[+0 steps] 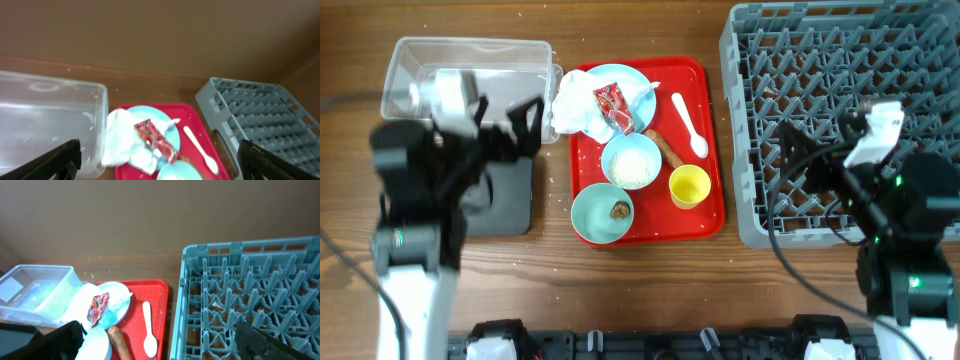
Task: Sort waste into correct bins and load items into the dishwasher rack
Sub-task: 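Grasp the tissue and red wrapper on the plate with the left gripper, then move the tissue and wrapper into the clear bin and release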
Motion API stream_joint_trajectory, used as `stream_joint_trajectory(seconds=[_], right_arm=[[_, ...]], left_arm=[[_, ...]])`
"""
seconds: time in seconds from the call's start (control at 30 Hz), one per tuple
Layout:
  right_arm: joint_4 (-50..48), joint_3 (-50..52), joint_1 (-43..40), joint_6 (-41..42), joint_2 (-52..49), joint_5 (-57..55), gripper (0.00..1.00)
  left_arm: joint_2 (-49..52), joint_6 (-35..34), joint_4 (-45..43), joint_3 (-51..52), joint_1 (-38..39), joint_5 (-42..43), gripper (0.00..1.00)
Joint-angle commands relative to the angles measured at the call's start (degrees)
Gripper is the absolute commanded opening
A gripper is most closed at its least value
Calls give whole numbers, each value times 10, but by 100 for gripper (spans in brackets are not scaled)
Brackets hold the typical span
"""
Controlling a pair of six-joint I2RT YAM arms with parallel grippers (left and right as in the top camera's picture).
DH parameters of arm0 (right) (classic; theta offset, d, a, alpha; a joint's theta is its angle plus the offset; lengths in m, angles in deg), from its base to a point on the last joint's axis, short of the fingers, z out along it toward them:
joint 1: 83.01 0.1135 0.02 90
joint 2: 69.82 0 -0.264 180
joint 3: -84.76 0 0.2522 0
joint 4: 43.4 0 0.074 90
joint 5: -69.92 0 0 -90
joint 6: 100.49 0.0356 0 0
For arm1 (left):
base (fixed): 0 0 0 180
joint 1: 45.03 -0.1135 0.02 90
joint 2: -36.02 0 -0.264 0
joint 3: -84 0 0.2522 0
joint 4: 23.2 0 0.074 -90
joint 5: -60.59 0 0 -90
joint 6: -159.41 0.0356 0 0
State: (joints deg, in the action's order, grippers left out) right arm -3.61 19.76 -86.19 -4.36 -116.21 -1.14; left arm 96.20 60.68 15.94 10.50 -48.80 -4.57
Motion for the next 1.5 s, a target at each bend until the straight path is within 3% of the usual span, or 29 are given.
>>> stream_joint_trajectory(seconds=[0.0, 0.07, 0.13, 0.2, 0.37, 0.4, 0.47, 0.87, 0.9, 1.0, 1.03, 1.23, 1.47], right_arm=[[23, -22, 2, -8, -43, 41, 100], [19, -22, 2, 2, -64, 48, 100], [24, -22, 2, 49, -78, 50, 100], [41, -22, 2, 91, -90, 50, 100], [64, -21, 2, 90, -111, 50, 100], [66, -21, 2, 90, -117, 50, 100], [66, -21, 2, 90, -125, 50, 100], [66, -21, 2, 91, -164, 50, 100], [66, -21, 2, 91, -164, 50, 100], [67, -21, 2, 91, -164, 50, 100], [67, -21, 2, 91, -164, 50, 100], [67, -21, 2, 91, -164, 50, 100], [66, -21, 2, 91, -164, 50, 100]], left_arm=[[196, 62, 134, -230, 63, -48, 100], [340, 71, 231, -391, 122, -133, 100], [430, 70, 254, -460, 161, -138, 100], [493, 70, 240, -466, 192, -139, 100], [606, 51, 230, -466, 235, -166, 100], [626, -67, 231, -466, 233, -221, 100], [644, -182, 230, -466, 231, -260, 100], [744, -220, 200, -466, 246, -262, 100], [746, -219, 201, -466, 248, -262, 92], [746, -216, 200, -466, 258, -262, 15], [746, -216, 201, -466, 260, -262, 4], [731, -216, 208, -478, 255, -254, 4], [573, -185, 284, -561, 205, -249, 4]])
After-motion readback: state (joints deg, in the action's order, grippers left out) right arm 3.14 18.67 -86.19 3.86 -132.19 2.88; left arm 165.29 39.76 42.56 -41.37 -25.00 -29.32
